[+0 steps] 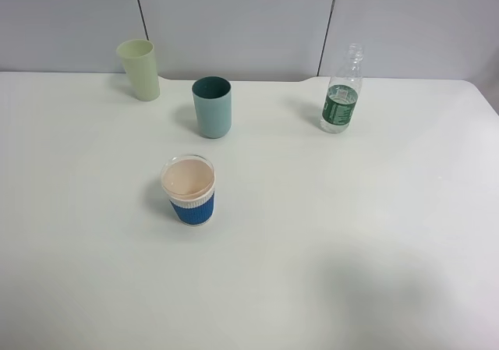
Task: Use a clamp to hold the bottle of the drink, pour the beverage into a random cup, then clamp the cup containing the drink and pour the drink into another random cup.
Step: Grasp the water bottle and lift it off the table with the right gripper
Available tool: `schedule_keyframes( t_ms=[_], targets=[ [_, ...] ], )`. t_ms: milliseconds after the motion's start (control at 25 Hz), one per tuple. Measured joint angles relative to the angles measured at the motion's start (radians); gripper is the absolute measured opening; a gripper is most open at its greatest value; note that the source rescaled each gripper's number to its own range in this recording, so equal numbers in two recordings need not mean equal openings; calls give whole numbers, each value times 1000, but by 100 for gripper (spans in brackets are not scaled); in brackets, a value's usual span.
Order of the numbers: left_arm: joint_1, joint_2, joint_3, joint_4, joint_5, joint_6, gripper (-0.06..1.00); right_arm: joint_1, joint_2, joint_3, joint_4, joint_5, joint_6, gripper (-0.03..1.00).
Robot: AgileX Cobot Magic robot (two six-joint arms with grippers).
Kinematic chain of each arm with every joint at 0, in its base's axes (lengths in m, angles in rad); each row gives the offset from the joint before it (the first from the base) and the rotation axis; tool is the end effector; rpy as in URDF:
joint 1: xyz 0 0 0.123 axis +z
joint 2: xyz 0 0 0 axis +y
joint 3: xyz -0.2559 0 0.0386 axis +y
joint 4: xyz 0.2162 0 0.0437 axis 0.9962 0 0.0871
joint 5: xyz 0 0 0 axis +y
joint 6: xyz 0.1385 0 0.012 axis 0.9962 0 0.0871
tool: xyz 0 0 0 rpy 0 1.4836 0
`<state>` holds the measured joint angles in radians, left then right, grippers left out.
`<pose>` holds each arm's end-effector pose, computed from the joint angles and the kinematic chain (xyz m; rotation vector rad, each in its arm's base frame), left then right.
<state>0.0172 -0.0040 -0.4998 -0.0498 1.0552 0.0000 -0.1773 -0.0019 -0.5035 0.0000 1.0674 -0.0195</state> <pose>0.0365 -0.0054 0.2410 -0.0152 2.0343 -0.0487 0.0351 -0.0063 0.2404 0.1614 2.0415 -0.1228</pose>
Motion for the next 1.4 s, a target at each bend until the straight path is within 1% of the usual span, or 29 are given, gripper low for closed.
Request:
schedule_keyframes(
  t_ms=[800, 880, 1000, 1120, 1280, 1400],
  targets=[
    [0, 0, 0, 0, 0, 0, 100, 0, 0, 0, 0, -3, 0, 100],
    [0, 0, 0, 0, 0, 0, 100, 0, 0, -13, 0, -33, 0, 100],
    [0, 0, 0, 0, 0, 0, 100, 0, 24, -51, 0, -115, 0, 100],
    [0, 0, 0, 0, 0, 0, 100, 0, 91, -78, 0, -180, 0, 100],
    [0, 0, 0, 0, 0, 0, 100, 0, 196, -79, 0, -267, 0, 100],
    [0, 0, 0, 0, 0, 0, 100, 0, 289, -79, 0, -315, -1, 100]
  ],
)
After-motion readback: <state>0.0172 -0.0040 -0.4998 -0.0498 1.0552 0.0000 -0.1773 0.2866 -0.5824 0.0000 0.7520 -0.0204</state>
